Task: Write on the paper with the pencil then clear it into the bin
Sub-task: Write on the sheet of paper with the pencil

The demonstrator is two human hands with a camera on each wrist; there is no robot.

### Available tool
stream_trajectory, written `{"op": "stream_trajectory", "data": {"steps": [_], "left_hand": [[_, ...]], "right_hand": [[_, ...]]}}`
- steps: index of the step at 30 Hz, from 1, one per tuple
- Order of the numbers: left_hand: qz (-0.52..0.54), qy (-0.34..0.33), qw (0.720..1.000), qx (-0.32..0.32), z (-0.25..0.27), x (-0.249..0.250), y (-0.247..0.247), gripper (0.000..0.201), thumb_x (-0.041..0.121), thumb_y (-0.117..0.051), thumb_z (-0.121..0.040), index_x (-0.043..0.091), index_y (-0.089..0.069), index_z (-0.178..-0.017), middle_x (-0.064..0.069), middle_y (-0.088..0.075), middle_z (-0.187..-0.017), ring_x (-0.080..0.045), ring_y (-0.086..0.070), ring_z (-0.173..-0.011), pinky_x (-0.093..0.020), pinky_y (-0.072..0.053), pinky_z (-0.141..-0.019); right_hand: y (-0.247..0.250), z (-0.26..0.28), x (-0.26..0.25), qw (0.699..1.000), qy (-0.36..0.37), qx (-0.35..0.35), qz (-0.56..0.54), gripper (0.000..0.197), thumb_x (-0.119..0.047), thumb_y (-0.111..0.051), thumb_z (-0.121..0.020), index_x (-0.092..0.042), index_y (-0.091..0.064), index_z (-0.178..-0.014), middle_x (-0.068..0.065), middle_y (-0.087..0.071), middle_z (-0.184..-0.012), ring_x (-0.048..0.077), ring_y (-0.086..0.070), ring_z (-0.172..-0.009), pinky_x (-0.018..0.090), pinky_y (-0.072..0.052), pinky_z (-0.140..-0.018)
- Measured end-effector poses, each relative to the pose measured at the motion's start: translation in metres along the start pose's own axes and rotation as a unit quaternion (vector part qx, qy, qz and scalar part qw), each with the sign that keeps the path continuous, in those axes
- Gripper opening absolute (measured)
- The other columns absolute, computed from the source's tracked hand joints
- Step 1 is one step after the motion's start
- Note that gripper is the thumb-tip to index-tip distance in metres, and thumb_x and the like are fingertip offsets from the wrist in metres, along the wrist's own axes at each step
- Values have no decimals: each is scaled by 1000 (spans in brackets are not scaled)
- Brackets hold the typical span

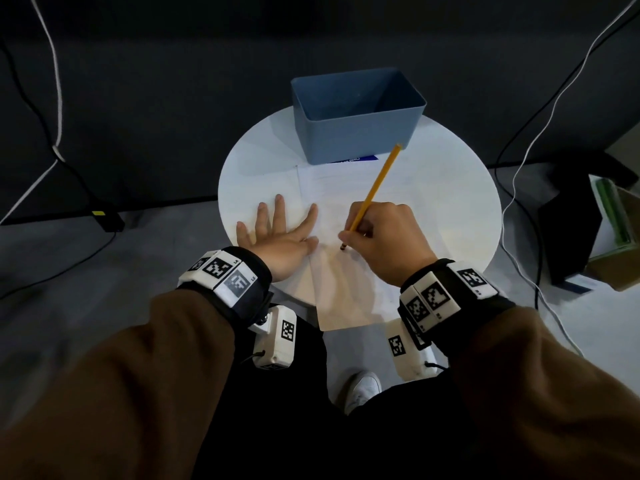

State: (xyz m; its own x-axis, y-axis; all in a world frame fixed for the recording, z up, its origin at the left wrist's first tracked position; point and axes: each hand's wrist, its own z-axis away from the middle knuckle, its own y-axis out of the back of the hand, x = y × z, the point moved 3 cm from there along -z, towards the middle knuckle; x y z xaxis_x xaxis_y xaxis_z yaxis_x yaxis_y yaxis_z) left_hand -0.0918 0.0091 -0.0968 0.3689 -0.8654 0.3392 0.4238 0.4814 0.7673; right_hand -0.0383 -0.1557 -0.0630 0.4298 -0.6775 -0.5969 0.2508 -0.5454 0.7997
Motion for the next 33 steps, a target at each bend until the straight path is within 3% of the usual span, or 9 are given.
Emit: {"op": "stream_trajectory", "data": {"steps": [5,10,12,16,23,29,33], "left_hand": [[-17,-4,1000,-8,-2,-2,0,62,53,-29,-104,59,14,-148,1,38,-158,-26,36,-144,-59,15,-117],[-28,-1,1000,-9,-2,0,0,63,58,-28,-103,58,15,-148,0,38,-158,-27,35,-145,-60,14,-117],[-16,-2,1000,-8,-1,0,0,64,62,-29,-101,58,14,-149,0,38,-158,-27,35,-145,-60,15,-116],[-26,-4,1000,-17,0,-1,1,68,61,-33,-101,58,15,-149,-1,40,-157,-27,36,-144,-60,14,-116],[-62,8,998,-14,0,3,2,70,64,-32,-99,55,15,-150,-3,35,-160,-30,31,-147,-62,8,-117],[-60,7,998,-22,1,3,3,69,62,-32,-100,54,16,-150,-4,37,-159,-30,32,-146,-62,9,-117],[-66,6,998,-15,1,4,2,70,63,-32,-99,53,14,-151,-4,34,-160,-31,30,-147,-62,7,-118]], "right_hand": [[7,-3,7,999,-23,5,36,21,-20,-70,-92,-20,-61,-73,-9,-61,-63,5,-57,-61,24,-43,-65],[-2,-4,-4,1000,-7,1,13,23,-20,-73,-91,-21,-61,-72,-13,-59,-60,-3,-57,-58,13,-36,-61],[-6,-5,-3,1000,-13,3,6,22,-20,-73,-91,-20,-61,-72,-12,-58,-58,-2,-57,-58,17,-39,-63],[-7,-7,-2,1000,-13,-12,2,18,-21,-74,-89,-18,-64,-74,-6,-64,-63,12,-61,-67,28,-48,-70],[-15,-10,-16,998,42,-41,2,16,-18,-75,-88,-17,-66,-76,-10,-63,-63,5,-58,-60,16,-40,-62],[-7,-16,-9,999,33,-39,17,17,-18,-74,-89,-18,-65,-75,-14,-60,-60,-2,-57,-58,13,-37,-59],[-16,-14,-14,996,63,-61,24,18,-19,-76,-88,-20,-65,-74,-10,-63,-64,4,-58,-62,18,-42,-63]]}}
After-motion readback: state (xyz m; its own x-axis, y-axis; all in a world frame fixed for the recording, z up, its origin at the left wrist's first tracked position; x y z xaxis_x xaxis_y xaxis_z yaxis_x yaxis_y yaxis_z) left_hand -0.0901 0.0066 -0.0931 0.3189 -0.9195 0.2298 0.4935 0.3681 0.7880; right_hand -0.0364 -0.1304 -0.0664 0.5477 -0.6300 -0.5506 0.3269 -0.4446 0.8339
